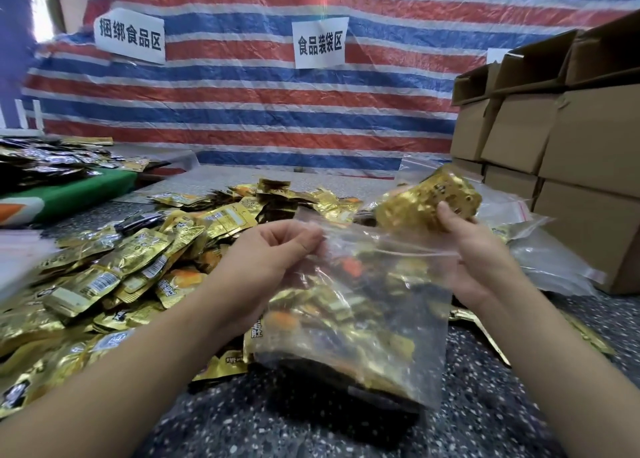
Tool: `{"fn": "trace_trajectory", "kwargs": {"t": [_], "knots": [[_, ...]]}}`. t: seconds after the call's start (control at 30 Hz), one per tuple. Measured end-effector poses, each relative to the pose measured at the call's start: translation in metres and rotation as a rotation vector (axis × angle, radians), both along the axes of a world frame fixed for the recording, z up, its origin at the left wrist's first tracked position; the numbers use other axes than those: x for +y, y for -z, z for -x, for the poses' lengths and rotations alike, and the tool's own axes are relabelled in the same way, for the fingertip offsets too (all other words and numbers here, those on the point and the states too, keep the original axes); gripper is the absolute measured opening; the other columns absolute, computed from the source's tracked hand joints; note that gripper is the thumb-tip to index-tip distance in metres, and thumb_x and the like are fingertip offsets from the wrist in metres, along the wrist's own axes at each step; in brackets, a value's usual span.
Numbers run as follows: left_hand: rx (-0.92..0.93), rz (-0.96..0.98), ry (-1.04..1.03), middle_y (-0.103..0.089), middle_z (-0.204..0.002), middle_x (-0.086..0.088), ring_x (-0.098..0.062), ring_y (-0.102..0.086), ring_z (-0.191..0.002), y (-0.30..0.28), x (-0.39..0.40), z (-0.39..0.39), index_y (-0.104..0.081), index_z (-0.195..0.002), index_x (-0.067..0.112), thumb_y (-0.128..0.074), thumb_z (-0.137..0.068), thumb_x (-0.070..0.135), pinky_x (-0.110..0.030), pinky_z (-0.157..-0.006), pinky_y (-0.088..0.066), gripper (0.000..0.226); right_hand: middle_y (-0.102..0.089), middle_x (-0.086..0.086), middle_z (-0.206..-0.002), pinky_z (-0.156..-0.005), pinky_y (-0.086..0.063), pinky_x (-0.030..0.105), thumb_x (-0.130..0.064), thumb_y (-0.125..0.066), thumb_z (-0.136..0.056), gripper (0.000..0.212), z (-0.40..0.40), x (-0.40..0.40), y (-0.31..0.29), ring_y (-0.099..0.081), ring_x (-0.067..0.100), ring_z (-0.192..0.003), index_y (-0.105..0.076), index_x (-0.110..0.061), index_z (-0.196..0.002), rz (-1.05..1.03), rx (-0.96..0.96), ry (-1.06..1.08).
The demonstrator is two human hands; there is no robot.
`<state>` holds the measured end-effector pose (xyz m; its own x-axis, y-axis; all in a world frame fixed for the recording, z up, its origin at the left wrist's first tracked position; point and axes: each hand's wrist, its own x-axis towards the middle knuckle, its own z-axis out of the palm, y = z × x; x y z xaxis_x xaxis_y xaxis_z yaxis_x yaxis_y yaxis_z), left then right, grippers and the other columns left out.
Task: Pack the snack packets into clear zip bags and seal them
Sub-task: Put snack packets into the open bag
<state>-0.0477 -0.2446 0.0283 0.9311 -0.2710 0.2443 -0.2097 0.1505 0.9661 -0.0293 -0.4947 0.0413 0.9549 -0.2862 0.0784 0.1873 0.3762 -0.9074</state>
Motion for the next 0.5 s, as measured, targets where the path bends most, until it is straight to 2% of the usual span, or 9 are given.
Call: {"fn": "trace_trajectory", "kwargs": {"t": [0.07, 0.17, 0.3, 0.37, 0.43, 0.5], "knots": [[0.01, -0.073, 0.028, -0.071, -0.073, -0.007, -0.014, -0.059, -0.056, 0.004, -0.002, 0.002, -0.074, -0.07, 0.021, -0.07, -0.075, 0.036, -0.027, -0.054, -0.049, 0.017, -0.074, 0.01, -0.108, -0.094, -0.056, 0.042, -0.024, -0.062, -0.092, 0.036, 0.008, 0.001, -0.008, -0.071, 0.025, -0.102, -0.061, -0.007, -0.124, -0.122, -0.041, -0.085], [-0.001, -0.152, 0.029, -0.072, -0.072, -0.006, -0.013, -0.062, -0.055, 0.007, -0.004, 0.004, -0.074, -0.07, 0.022, -0.07, -0.076, 0.039, -0.025, -0.052, -0.051, 0.019, -0.076, 0.005, -0.089, -0.071, -0.06, 0.024, -0.022, -0.063, -0.092, 0.021, 0.018, 0.005, -0.013, -0.074, 0.015, -0.081, -0.066, -0.009, -0.108, -0.151, -0.079, -0.163], [-0.016, -0.157, 0.007, -0.072, -0.07, -0.005, -0.01, -0.062, -0.053, 0.007, -0.006, 0.004, -0.075, -0.073, 0.02, -0.071, -0.076, 0.039, -0.02, -0.047, -0.048, 0.02, -0.071, 0.004, -0.079, -0.055, -0.055, 0.016, -0.021, -0.062, -0.094, 0.013, 0.025, 0.01, -0.015, -0.07, 0.009, -0.064, -0.065, -0.009, -0.094, -0.087, -0.113, -0.182], [-0.015, -0.155, -0.006, -0.071, -0.067, -0.005, -0.011, -0.061, -0.049, 0.006, -0.007, 0.005, -0.075, -0.072, 0.02, -0.071, -0.075, 0.04, -0.019, -0.045, -0.046, 0.02, -0.07, 0.001, -0.072, -0.053, -0.054, 0.016, -0.021, -0.061, -0.095, 0.012, 0.027, 0.012, -0.017, -0.068, 0.008, -0.06, -0.063, -0.009, -0.096, -0.043, -0.142, -0.182], [-0.007, -0.138, -0.016, -0.071, -0.066, -0.006, -0.011, -0.06, -0.047, 0.006, -0.008, 0.005, -0.075, -0.071, 0.019, -0.071, -0.075, 0.037, -0.019, -0.043, -0.045, 0.019, -0.072, 0.001, -0.073, -0.055, -0.055, 0.018, -0.019, -0.061, -0.094, 0.017, 0.028, 0.012, -0.017, -0.071, 0.01, -0.064, -0.06, -0.008, -0.108, -0.014, -0.165, -0.178], [-0.002, -0.124, -0.025, -0.07, -0.065, -0.007, -0.011, -0.06, -0.046, 0.006, -0.009, 0.005, -0.075, -0.073, 0.014, -0.072, -0.076, 0.033, -0.018, -0.042, -0.045, 0.02, -0.072, 0.001, -0.073, -0.054, -0.055, 0.018, -0.019, -0.062, -0.094, 0.015, 0.029, 0.013, -0.017, -0.071, 0.01, -0.063, -0.061, -0.009, -0.106, -0.016, -0.178, -0.17]]}}
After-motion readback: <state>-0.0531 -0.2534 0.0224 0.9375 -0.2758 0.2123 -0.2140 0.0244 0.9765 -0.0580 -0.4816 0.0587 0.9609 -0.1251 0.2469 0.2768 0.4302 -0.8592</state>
